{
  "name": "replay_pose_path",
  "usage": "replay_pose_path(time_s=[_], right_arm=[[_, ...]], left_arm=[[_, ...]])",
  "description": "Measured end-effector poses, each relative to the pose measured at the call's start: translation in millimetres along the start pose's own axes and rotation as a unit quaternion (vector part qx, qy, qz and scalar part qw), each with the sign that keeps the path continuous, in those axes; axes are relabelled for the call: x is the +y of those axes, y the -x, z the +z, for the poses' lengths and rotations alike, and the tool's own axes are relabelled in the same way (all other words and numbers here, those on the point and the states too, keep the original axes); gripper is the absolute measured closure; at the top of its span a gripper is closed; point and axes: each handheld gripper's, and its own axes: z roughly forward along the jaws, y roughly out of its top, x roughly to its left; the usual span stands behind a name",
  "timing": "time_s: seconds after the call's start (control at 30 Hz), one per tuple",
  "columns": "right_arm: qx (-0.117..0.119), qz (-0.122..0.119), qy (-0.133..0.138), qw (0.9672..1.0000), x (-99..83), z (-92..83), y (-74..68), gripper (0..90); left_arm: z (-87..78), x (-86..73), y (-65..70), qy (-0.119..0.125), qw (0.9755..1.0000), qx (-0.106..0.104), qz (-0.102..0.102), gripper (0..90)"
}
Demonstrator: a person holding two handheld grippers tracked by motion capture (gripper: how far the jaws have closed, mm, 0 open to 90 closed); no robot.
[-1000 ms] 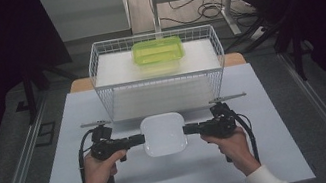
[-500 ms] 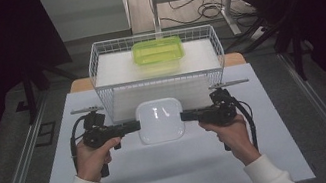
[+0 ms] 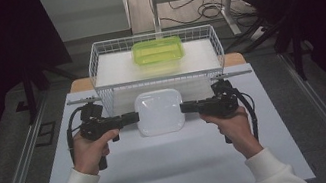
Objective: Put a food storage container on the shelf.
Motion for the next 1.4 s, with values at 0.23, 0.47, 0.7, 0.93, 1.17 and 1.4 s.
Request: replay_pose_path(time_s=[0.23,0.47,0.7,0.93,1.17,1.4], right_arm=[[-0.002,-0.003,0.009,1.0000,11.5,-5.7,-1.2,78.0],[-0.002,-0.006,0.015,0.9999,23.0,-9.6,-2.7,77.8],[-0.002,-0.011,0.019,0.9998,37.8,-13.2,-1.0,77.7],[-0.001,-0.013,0.028,0.9995,52.9,-20.2,-4.9,77.7],[0.001,-0.015,0.039,0.9991,71.1,-25.3,-6.3,77.7],[-0.003,-0.023,0.041,0.9989,99.1,-28.8,-8.0,77.9]], left_arm=[[-0.5,11.9,4.0,0.004,1.0000,-0.005,0.004,80.6],[-3.4,25.9,9.0,0.008,0.9999,-0.005,0.013,80.7],[-2.9,41.5,10.7,0.011,0.9998,-0.009,0.017,80.8],[-5.5,55.8,15.3,0.016,0.9995,-0.013,0.023,80.9],[-8.5,79.2,20.7,0.024,0.9991,-0.011,0.032,80.9],[-7.2,104.6,17.3,0.028,0.9992,-0.008,0.028,80.5]])
